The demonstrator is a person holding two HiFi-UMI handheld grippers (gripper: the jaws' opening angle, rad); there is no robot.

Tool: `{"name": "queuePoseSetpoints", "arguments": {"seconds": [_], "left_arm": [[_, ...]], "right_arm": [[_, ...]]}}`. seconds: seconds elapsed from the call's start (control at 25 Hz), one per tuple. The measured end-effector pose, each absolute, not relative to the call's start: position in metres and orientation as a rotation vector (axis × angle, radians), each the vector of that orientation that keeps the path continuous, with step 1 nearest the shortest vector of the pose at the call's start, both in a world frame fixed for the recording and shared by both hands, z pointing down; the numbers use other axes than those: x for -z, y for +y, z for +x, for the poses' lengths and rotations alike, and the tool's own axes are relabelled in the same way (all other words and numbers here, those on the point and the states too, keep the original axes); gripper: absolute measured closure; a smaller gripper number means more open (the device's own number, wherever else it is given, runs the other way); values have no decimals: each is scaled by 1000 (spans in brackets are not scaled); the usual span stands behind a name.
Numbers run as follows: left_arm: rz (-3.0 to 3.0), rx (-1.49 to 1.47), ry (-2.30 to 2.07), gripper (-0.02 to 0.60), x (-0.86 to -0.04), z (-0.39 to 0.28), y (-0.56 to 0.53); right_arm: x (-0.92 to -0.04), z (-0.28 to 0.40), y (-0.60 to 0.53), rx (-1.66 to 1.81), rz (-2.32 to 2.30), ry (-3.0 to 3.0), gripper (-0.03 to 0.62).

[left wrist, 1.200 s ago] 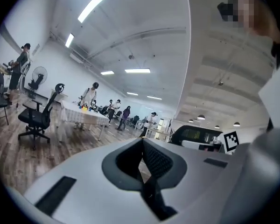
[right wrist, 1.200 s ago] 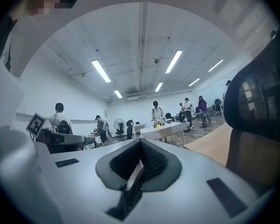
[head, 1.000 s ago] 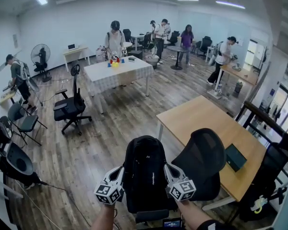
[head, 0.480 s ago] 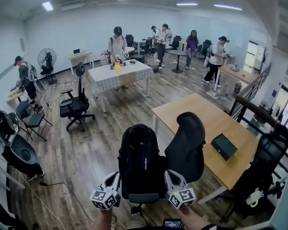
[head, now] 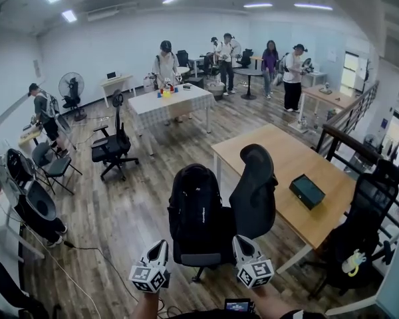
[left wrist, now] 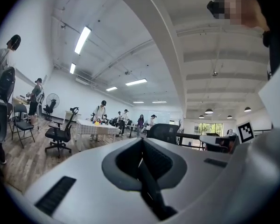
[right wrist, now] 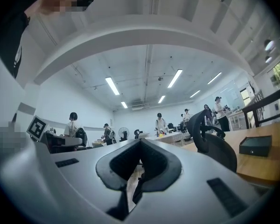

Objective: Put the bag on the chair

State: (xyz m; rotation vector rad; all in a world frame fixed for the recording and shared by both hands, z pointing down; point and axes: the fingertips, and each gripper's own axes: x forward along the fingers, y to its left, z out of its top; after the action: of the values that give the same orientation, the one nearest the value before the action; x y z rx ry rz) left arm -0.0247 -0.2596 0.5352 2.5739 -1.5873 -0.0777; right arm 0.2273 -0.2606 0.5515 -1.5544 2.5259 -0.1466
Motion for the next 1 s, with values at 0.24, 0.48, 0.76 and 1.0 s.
{"name": "queuePoseSetpoints", "arguments": {"seconds": [0.24, 0.48, 0.76, 1.0], "left_arm": [[2581, 64, -1570, 578, -538, -29, -233], [2612, 73, -1525, 578, -537, -45, -208], [2615, 68, -1563, 578, -540, -81, -166], [2548, 79, -1566, 578, -562, -114, -129]], "right_arm": [[-555, 220, -232, 181, -1554, 2549, 583], [-548, 198, -204, 147, -1576, 2551, 583], [-551, 173, -158, 120, -1679, 2524, 583], [-569, 160, -118, 146, -1752, 2524, 583]]}}
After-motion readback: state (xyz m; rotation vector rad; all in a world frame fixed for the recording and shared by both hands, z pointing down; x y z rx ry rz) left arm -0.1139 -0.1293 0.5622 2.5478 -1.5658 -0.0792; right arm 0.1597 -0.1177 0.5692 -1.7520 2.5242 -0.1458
